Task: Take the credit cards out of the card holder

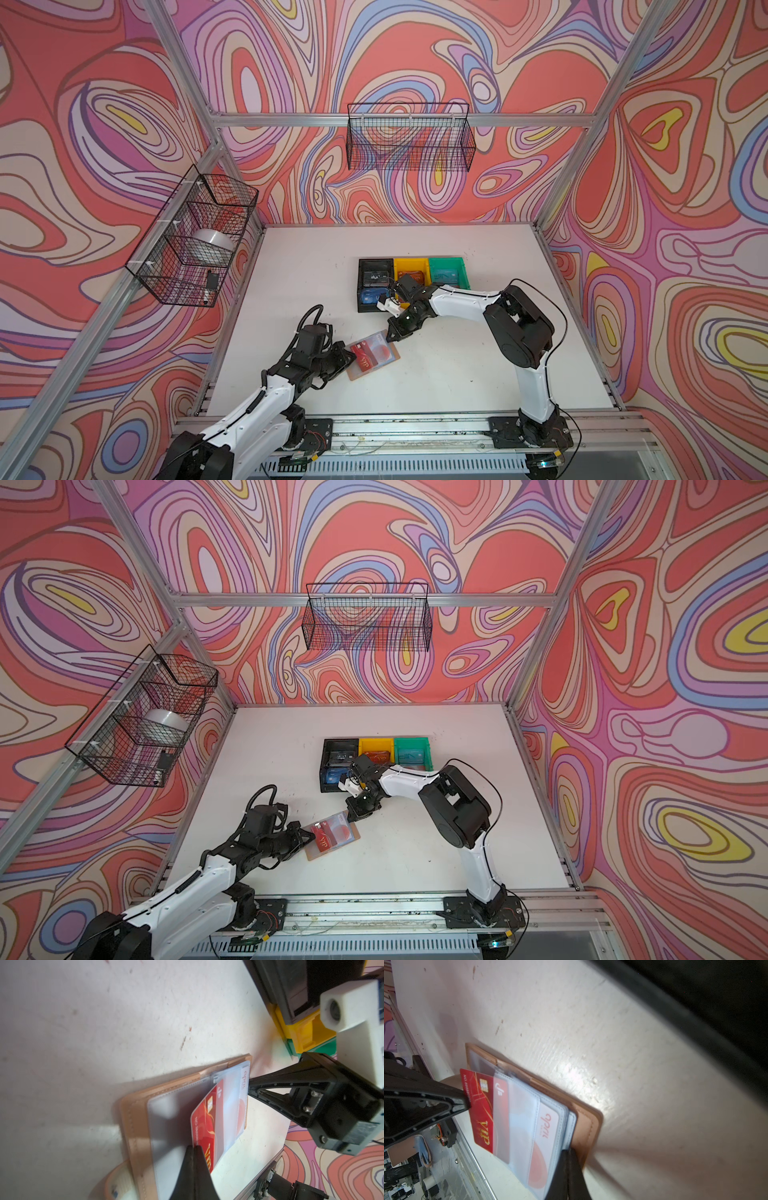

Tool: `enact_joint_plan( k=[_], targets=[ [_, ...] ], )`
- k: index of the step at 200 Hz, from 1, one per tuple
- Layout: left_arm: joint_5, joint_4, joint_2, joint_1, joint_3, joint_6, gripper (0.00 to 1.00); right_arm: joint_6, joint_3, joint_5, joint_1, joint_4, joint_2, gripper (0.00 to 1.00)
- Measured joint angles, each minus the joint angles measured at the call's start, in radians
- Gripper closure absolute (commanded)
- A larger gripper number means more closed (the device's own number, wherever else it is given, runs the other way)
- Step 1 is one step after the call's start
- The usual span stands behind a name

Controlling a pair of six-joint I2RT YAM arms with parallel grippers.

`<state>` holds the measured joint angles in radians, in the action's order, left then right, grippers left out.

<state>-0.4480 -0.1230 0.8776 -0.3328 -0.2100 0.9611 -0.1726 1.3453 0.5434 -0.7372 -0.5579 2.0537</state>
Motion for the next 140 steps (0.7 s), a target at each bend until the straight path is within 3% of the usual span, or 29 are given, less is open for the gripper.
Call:
enact_joint_plan(
  k=[59, 140],
  targets=[
    [0.008, -0.121, -0.079, 0.0, -0.021, -0.012, 1.0, 0.027, 0.011, -0.013, 0.001, -0.052, -0.022, 0.81],
    [0.043, -0.32, -0.143, 0.0, -0.159, -0.073, 1.0, 0.076, 0.076, 0.034, 0.044, -0.114, -0.134, 0.77]
  ],
)
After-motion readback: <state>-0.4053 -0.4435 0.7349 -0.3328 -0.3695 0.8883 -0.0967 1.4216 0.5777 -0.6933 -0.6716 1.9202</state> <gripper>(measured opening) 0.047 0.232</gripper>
